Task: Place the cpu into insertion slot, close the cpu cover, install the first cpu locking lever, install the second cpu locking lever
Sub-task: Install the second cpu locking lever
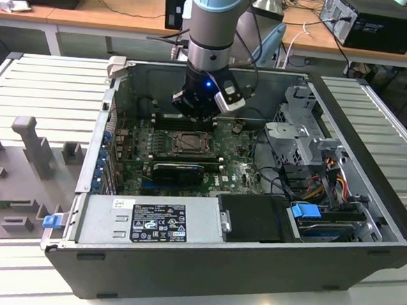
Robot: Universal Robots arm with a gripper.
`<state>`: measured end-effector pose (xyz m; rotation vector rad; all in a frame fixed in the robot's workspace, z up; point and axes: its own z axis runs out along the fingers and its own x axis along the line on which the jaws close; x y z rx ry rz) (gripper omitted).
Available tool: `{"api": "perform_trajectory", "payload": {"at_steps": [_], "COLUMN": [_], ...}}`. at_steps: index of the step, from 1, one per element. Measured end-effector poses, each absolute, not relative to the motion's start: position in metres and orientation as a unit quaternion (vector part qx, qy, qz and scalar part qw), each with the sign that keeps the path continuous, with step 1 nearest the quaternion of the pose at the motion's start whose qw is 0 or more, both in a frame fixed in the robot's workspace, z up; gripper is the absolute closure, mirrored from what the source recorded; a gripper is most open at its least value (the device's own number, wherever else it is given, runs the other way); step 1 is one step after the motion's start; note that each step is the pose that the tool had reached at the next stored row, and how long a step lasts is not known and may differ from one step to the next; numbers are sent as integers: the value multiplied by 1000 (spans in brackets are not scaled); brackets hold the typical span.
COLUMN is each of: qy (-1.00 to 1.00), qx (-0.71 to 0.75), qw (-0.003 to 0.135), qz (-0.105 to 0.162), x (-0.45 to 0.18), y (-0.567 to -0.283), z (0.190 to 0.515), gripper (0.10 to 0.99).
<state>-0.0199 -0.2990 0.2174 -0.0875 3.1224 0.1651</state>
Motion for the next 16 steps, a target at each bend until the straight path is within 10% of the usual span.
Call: {"api": "perform_trajectory", "payload": {"at_steps": [16], "qy": [998], "qx": [-28], "qw": [7], "qz": [53], "x": [-20], "y": [-304], "z": [222], "gripper": [980]}}
